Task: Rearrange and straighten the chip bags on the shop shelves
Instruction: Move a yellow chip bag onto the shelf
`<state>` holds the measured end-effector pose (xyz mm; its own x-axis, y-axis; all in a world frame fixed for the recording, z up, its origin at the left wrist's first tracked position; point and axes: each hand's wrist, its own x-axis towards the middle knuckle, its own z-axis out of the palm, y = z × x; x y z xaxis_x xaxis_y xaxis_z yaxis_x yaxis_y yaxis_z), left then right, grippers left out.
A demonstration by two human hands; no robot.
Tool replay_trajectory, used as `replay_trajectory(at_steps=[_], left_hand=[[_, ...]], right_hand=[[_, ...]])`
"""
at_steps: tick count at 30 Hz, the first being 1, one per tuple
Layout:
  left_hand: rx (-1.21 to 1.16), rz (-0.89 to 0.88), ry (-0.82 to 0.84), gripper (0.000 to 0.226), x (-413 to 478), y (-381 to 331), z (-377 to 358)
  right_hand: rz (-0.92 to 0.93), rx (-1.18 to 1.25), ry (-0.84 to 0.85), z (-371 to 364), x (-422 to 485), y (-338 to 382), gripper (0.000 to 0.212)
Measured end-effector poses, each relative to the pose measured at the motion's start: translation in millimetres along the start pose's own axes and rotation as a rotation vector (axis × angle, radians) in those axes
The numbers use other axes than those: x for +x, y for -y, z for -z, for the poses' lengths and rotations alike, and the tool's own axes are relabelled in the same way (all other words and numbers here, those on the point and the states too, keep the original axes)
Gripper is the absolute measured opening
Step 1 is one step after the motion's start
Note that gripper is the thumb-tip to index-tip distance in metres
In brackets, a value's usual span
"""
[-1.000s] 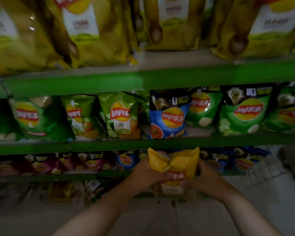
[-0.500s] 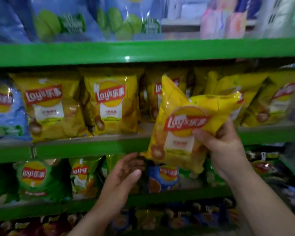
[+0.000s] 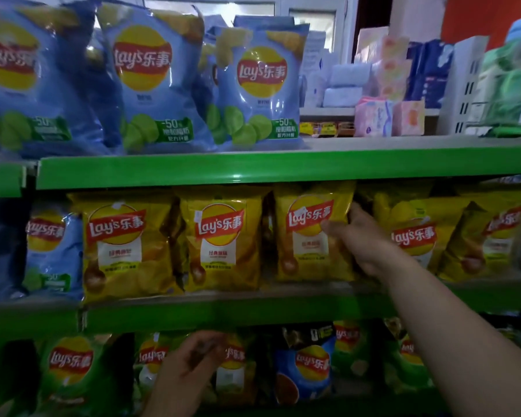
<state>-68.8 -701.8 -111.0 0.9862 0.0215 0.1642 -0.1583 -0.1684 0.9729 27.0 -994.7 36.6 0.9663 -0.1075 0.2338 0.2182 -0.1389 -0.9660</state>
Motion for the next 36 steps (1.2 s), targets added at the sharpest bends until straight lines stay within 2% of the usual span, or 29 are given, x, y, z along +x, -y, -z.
replay_trajectory(at_steps=[2, 3, 6, 8, 10, 12, 14, 17, 20, 22, 23, 25, 27, 29, 32, 36], left_hand=[[-0.015, 0.006, -0.027, 0.019, 1, 6, 2], [-0.018, 0.009, -0.043, 0.02, 2, 10, 3], [-0.024, 0.015, -0.072, 0.023, 3, 20, 2], [-0.01, 0.025, -0.066, 0.027, 3, 23, -1], [0.008, 0.043, -0.042, 0.028, 2, 25, -5], [0.037, 0.056, -0.031, 0.027, 2, 31, -9], [0.068, 0.079, -0.024, 0.021, 4, 41, -14], [0.089, 0.119, -0.036, 0.017, 5, 66, -24], [0.117, 0.16, -0.048, 0.018, -3, 100, -27], [0.213, 0.201, -0.029, 0.013, -7, 119, -26], [0.252, 0.222, -0.031, 0.011, -8, 128, -24], [0.279, 0.265, -0.049, 0.01, -7, 144, -22], [0.281, 0.329, -0.068, 0.01, -6, 154, -20], [0.25, 0.405, -0.098, 0.01, -8, 165, -16], [0.279, 0.495, -0.1, 0.017, -16, 188, -7], [0.331, 0.559, -0.056, 0.024, -42, 223, 0]], right_hand=[[-0.04, 0.005, 0.123, 3, 1, -8, 0.031], [-0.043, 0.017, 0.117, 4, -1, -11, 0.032], [-0.013, -0.021, -0.006, 3, -9, -17, 0.052], [0.004, -0.157, -0.114, 0, -17, -24, 0.067], [0.018, -0.324, -0.204, -2, -27, -32, 0.074], [0.047, -0.485, -0.241, -2, -38, -43, 0.073], [0.137, -0.589, -0.262, -1, -54, -60, 0.064], [0.372, -0.599, -0.343, -1, -88, -103, 0.042], [0.457, -0.627, -0.42, -10, -126, -156, 0.035], [0.375, -0.618, -0.398, -17, -139, -193, 0.034], [0.249, -0.576, -0.353, -22, -139, -209, 0.038], [-0.09, -0.38, -0.212, -32, -130, -230, 0.067], [-0.358, -0.059, -0.116, -38, -117, -243, 0.092], [-0.504, 0.117, -0.106, -43, -105, -255, 0.099], [-0.529, 0.075, -0.137, -47, -99, -270, 0.103], [-0.42, 0.087, -0.155, -40, -107, -272, 0.083]])
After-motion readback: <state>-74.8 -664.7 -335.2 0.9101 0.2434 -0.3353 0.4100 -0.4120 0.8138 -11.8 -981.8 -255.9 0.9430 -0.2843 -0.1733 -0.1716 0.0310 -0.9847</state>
